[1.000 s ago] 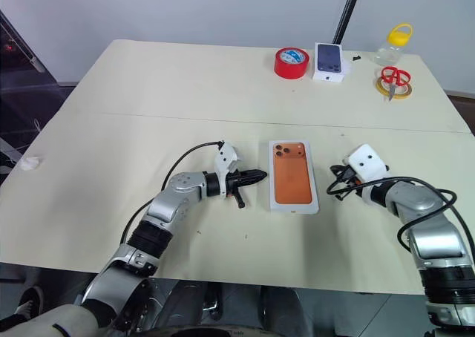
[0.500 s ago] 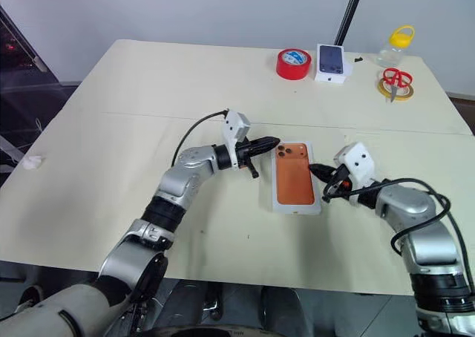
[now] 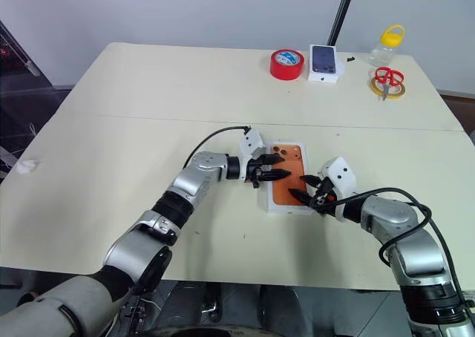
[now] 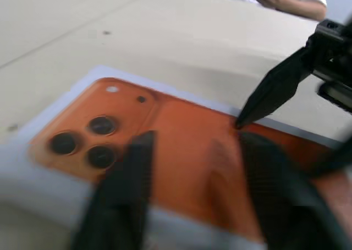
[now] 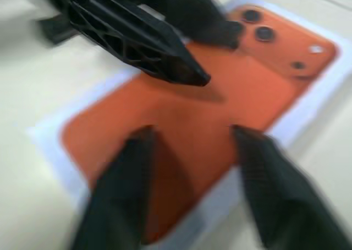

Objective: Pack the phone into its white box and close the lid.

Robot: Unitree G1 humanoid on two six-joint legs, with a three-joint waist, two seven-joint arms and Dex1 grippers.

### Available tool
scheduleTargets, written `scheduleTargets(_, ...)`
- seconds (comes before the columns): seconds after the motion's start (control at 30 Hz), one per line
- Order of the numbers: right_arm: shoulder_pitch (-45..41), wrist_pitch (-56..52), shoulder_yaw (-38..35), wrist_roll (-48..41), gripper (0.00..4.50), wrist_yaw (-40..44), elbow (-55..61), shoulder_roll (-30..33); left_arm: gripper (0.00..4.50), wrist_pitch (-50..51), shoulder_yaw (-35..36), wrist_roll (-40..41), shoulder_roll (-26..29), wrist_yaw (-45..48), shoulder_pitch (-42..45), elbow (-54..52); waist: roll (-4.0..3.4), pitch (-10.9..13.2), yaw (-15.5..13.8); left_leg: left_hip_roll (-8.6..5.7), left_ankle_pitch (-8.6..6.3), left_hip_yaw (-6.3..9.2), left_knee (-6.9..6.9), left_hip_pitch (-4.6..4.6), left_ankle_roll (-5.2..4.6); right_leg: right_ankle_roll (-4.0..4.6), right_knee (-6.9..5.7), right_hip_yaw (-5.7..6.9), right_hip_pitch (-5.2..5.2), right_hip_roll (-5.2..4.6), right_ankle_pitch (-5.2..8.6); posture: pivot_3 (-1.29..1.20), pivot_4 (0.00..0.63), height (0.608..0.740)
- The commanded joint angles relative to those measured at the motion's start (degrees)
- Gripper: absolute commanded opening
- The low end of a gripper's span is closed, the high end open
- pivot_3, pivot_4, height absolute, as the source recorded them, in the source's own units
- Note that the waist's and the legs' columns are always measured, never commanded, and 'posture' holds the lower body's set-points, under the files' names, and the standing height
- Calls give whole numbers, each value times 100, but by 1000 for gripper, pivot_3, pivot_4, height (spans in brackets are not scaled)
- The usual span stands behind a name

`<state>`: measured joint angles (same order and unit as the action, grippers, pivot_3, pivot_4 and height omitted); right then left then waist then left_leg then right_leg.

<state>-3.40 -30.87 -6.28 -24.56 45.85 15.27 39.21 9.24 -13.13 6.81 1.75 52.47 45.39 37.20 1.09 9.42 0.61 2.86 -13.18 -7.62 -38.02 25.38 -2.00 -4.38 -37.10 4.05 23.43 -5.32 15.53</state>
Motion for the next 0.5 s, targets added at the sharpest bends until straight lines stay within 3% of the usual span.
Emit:
scheduleTargets(0.03,-128,214,-634,-345,4497,176,-39,82,4453,-78,385,109,575,-35,-303,-932,-6,7,21,0,0,-2,3,2,0,-5,-1,-2,4,0,-3,0,150,733)
scheduleTargets(0.27,49,649,-1156,-469,4500,824,-382,492,4484,1059,1134,727,1960,175,-1155,-2702,-9,10,-5,-8,1,-2,4,5,1,-15,1,0,1,-9,-7,0,150,733)
scheduleTargets(0.5,262,780,-1456,-431,4500,1209,-811,817,4484,1423,1968,1338,3079,478,-2374,-3535,-11,11,5,-10,1,-4,4,2,4,4,-1,-7,3,-19,3,0,150,733)
